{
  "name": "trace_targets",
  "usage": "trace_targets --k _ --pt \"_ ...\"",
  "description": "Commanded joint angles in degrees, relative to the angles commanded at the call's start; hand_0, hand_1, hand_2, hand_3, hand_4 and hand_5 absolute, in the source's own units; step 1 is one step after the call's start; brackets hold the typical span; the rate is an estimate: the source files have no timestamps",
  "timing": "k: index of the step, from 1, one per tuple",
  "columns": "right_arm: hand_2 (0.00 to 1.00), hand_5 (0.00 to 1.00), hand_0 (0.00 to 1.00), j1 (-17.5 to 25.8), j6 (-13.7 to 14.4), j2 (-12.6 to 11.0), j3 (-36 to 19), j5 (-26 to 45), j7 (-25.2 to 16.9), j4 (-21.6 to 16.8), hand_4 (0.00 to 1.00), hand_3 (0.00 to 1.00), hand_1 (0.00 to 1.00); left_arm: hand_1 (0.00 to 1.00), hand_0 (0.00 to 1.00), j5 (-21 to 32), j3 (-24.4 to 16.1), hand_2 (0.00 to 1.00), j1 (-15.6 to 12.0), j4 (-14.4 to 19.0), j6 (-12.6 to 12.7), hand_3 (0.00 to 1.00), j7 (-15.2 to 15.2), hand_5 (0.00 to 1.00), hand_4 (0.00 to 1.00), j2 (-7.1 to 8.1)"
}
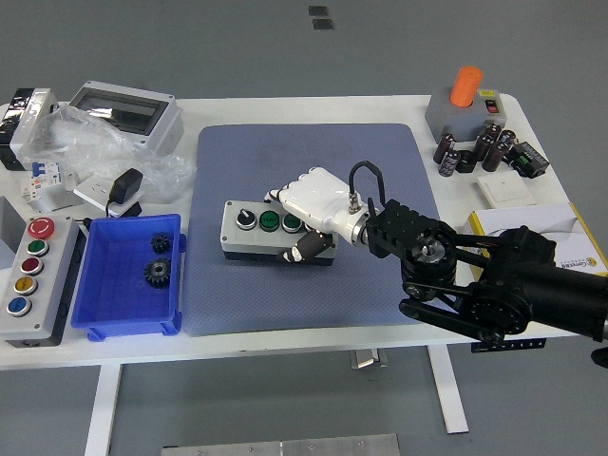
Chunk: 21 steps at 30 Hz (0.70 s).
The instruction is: Pick up the button,place it on the desk,press the button,press the button
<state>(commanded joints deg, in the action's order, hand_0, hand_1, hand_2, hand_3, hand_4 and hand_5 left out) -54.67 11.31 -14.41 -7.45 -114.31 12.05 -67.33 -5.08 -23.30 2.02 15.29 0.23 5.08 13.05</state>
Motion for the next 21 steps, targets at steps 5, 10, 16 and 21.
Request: trace_targets --k 5,10,16,21 --pt "0.345 0.002 0.34 0.0 -0.1 0.1 -0.1 -1.2 -0.5 1.0 0.337 0.422 0.42 0.625 0.639 0.0 0.0 0.588 -0.1 0.0 0.0 0.57 0.0 0.002 0.419 -0.02" --pt "0.392 0.002 0.425 0.1 -0.9 0.1 -0.3 -1.2 -0.9 1.0 0.334 0.439 0.489 0.624 0.639 0.1 0.0 0.586 -0.2 0.0 0.0 0.57 0.0 0.002 0.419 -0.04" --pt "0.621 0.002 0.578 0.2 -1.7 0.1 -0.5 -0.7 -0.8 0.8 0.35 0.632 0.614 0.626 0.64 0.1 0.1 0.587 -0.2 0.0 0.0 0.57 0.0 0.002 0.419 -0.03" --pt "0.747 0.092 0.746 0.3 -2.2 0.1 -0.4 -0.4 -0.6 1.2 0.599 0.751 0.721 0.623 0.639 0.1 0.1 0.586 -0.2 0.0 0.0 0.569 0.0 0.002 0.418 -0.04"
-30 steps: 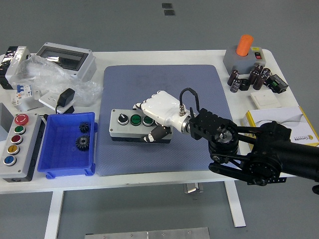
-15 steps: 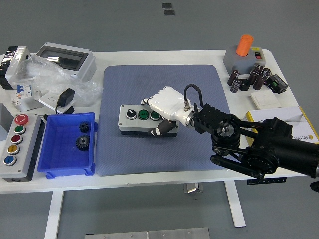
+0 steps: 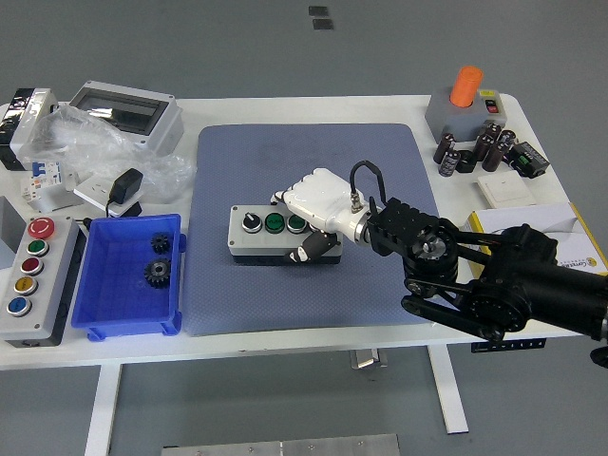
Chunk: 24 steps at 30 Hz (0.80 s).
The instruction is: Pick up the button,place it on the desk,press the button,press the button
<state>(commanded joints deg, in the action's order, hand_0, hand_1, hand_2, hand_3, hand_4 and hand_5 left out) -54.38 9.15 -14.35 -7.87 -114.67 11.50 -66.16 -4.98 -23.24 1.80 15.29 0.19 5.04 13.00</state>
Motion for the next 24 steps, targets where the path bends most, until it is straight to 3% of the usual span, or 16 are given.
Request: trace_targets --k 4,5,24 --pt "0.747 0.092 0.746 0.1 -0.2 -0.1 0.0 0.4 0.1 0.2 0.599 0.751 0.721 0.623 0.639 0.0 0.0 0.586 0.0 0.0 0.0 0.569 0.0 0.002 0.418 0.0" --pt "0.798 0.106 0.789 0.1 -0.2 -0.1 0.1 0.5 0.1 0.2 0.639 0.859 0.746 0.624 0.639 0.0 0.0 0.586 0.0 0.0 0.0 0.569 0.0 0.002 0.418 0.0" --pt "0.79 0.126 0.786 0.1 -0.4 -0.4 0.5 3.6 0.4 -0.8 0.679 0.873 0.75 0.623 0.639 0.0 -0.1 0.585 0.0 -0.1 -0.2 0.567 0.0 0.002 0.412 -0.1"
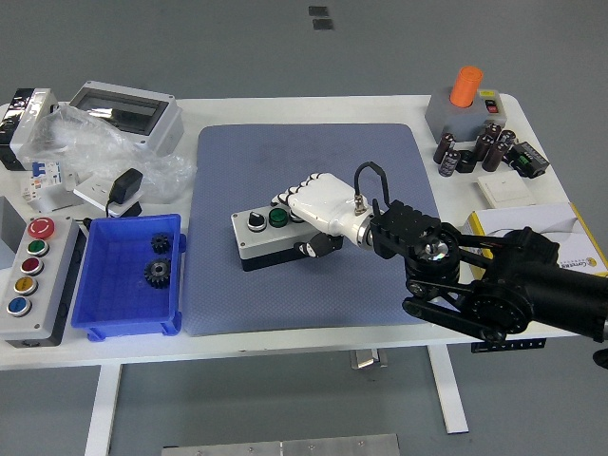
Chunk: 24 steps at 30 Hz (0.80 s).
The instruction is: Pick up the button,place it on the desk,press the button,press the button
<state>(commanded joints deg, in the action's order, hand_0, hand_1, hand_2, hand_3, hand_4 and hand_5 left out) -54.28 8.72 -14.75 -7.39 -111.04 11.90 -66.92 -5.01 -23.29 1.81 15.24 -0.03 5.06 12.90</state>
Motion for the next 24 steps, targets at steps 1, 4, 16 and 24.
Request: trace_targets --k 1,4,16,24 --pt "0.79 0.126 0.786 0.0 -0.1 0.0 0.0 0.2 0.0 -0.1 0.679 0.873 0.75 0.623 0.639 0.0 0.0 0.585 0.0 0.0 0.0 0.567 0.0 0.002 0.412 -0.01" --pt "0.79 0.126 0.786 0.0 -0.4 -0.2 0.0 0.9 0.1 -0.5 0.679 0.873 0.75 0.623 0.639 0.1 0.0 0.585 0.0 0.0 0.0 0.567 0.1 0.002 0.412 -0.03" --pt "0.803 0.266 0.781 0.4 -2.9 -1.6 -0.9 2.0 1.4 -3.6 0.822 0.891 0.749 0.622 0.639 0.1 0.0 0.584 -0.2 0.0 -0.2 0.566 0.1 0.002 0.405 -0.15" --pt "0.998 0.448 0.85 0.4 -5.5 -1.7 -2.5 2.0 2.2 -5.5 0.998 0.998 0.839 0.622 0.639 -0.1 -0.1 0.584 -0.1 0.0 -0.2 0.566 0.1 0.002 0.405 -0.2"
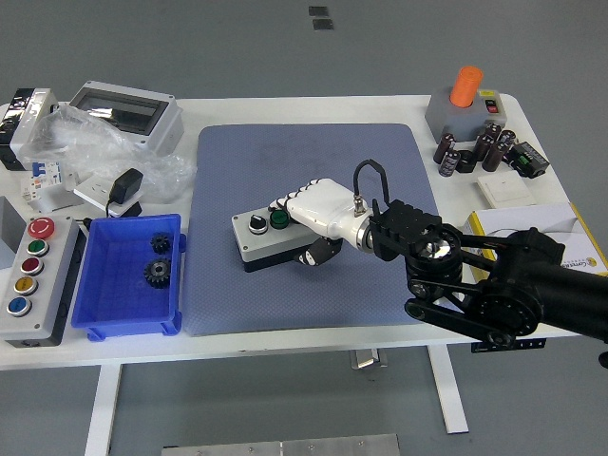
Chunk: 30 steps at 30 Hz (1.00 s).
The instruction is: Pick up the button,place it on the desk,press the button,press the button
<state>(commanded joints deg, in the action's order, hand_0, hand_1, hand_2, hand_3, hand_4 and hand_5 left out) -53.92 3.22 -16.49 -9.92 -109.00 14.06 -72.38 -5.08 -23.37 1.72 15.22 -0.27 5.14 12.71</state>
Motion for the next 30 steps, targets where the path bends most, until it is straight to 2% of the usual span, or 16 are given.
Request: trace_targets --k 5,6,11,12,17,18,22,30 --pt "0.998 0.448 0.85 0.0 -0.8 -0.4 -0.5 0.0 0.5 -0.4 0.998 0.998 0.839 0.622 0.639 0.0 0.0 0.584 0.0 0.0 0.0 0.566 0.0 0.002 0.405 -0.01" --pt "0.998 0.568 0.968 0.1 -0.9 -0.4 -0.6 0.1 0.7 -0.5 0.998 0.998 0.998 0.622 0.639 0.0 0.0 0.584 0.0 0.0 0.0 0.567 0.0 0.002 0.406 -0.02" --pt "0.998 0.568 0.968 0.4 -1.9 -1.0 -1.1 0.6 1.4 -0.9 0.998 0.998 0.998 0.622 0.639 0.0 0.0 0.584 -0.1 0.0 0.0 0.567 0.0 0.002 0.406 -0.09" --pt "0.998 0.606 0.977 0.5 -2.1 -1.1 -1.2 0.8 1.5 -1.0 0.998 0.998 0.998 0.623 0.639 0.0 0.0 0.584 -0.1 0.0 0.0 0.567 0.0 0.002 0.406 -0.1" --pt "0.998 0.606 0.977 1.0 -2.6 -1.9 -1.3 2.2 1.8 -1.0 0.998 0.998 0.998 0.623 0.639 0.1 0.0 0.584 -0.3 0.0 0.1 0.567 0.0 0.002 0.406 -0.12" --pt "0.998 0.654 0.979 1.1 -2.6 -2.1 -1.3 2.6 1.8 -1.0 0.998 0.998 0.998 0.623 0.639 0.1 0.0 0.585 -0.3 0.0 0.1 0.567 0.0 0.002 0.407 -0.13" --pt "0.998 0.654 0.979 1.6 -2.5 -2.7 -1.9 4.6 1.7 -0.5 0.998 0.998 0.998 0.623 0.639 -0.1 -0.2 0.585 -0.4 0.0 0.0 0.567 -0.1 0.002 0.407 -0.17" --pt "0.998 0.673 0.97 0.2 -3.6 -2.5 -3.0 9.7 1.0 1.1 0.998 0.998 0.998 0.623 0.639 -0.6 -0.5 0.585 -0.2 0.0 0.0 0.568 -0.2 0.002 0.409 0.08"
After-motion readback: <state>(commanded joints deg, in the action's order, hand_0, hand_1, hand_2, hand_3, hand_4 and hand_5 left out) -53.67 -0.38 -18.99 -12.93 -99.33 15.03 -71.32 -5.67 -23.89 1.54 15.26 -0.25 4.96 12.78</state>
